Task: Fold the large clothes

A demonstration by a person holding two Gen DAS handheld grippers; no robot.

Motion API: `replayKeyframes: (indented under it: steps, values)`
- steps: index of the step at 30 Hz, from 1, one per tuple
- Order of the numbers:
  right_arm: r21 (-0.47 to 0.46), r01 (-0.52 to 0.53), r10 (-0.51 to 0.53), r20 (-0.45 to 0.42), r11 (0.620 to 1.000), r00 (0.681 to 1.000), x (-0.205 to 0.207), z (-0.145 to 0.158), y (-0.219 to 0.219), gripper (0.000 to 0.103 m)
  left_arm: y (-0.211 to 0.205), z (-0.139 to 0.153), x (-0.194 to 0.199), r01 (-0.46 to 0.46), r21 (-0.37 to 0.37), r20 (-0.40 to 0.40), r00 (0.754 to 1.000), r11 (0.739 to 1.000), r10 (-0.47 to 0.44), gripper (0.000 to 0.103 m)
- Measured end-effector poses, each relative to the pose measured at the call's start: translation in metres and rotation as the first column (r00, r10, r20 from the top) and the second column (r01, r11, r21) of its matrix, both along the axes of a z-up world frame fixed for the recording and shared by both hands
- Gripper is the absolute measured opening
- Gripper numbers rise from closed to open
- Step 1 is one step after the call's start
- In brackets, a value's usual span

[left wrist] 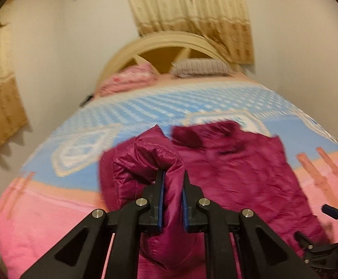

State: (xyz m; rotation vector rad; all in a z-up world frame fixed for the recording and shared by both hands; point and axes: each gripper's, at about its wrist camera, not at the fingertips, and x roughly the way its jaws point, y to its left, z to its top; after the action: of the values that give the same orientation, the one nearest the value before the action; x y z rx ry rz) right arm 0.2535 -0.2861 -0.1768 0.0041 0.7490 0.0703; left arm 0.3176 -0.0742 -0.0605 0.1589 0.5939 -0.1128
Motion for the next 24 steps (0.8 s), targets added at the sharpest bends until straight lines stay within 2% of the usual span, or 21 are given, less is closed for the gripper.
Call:
replayKeyframes:
  steps: [2, 3, 4, 5, 6, 7, 10, 14, 19, 24]
  values:
    - [0.001, 0.017, -0.017, -0.004, 1.000, 1.000, 0.000, -0.001, -0.009, 0.095, -0.020, -0.012, 0.001, 0.045, -0.020, -0.041, 0.998, 0.999, -0.046, 0.021]
    - [0.003, 0.026, -0.026, -0.006, 1.000, 1.000, 0.000, -0.002, -0.013, 0.095, -0.030, -0.020, 0.001, 0.069, -0.027, -0.064, 0.995, 0.997, -0.070, 0.033]
    - [0.006, 0.042, -0.042, -0.009, 0.999, 0.999, 0.002, -0.004, -0.018, 0.095, -0.037, -0.024, -0.001, 0.081, -0.023, -0.071, 0.994, 0.996, -0.083, 0.051]
    - [0.009, 0.050, -0.050, -0.012, 0.999, 0.999, 0.002, -0.004, -0.022, 0.095, -0.044, -0.029, -0.003, 0.092, -0.014, -0.069, 0.993, 0.996, -0.092, 0.061]
    - [0.018, 0.062, -0.062, -0.017, 0.998, 0.998, 0.004, -0.005, -0.027, 0.095, -0.049, -0.032, -0.007, 0.095, -0.007, -0.053, 0.994, 0.995, -0.095, 0.075]
    - [0.024, 0.070, -0.070, -0.021, 0.997, 0.997, 0.005, -0.006, -0.030, 0.095, -0.056, -0.034, -0.010, 0.099, -0.005, -0.040, 0.994, 0.995, -0.099, 0.083]
    - [0.041, 0.091, -0.089, -0.034, 0.995, 0.995, 0.008, -0.009, -0.036, 0.095, -0.057, -0.034, -0.015, 0.119, -0.006, -0.029, 0.992, 0.993, -0.119, 0.085]
    - [0.040, 0.087, -0.085, -0.039, 0.995, 0.996, 0.010, -0.007, -0.036, 0.095, -0.026, -0.030, -0.017, 0.093, -0.016, -0.004, 0.996, 0.996, -0.093, 0.085]
    - [0.125, 0.044, -0.037, -0.058, 0.991, 0.998, 0.020, 0.009, -0.025, 0.095, 0.042, -0.041, 0.000, -0.070, 0.037, -0.011, 0.997, 0.997, 0.070, 0.087]
    - [0.226, -0.053, 0.066, -0.050, 0.973, 0.997, 0.040, 0.031, 0.014, 0.095, 0.103, -0.062, 0.013, -0.205, 0.003, -0.082, 0.975, 0.979, 0.205, 0.087]
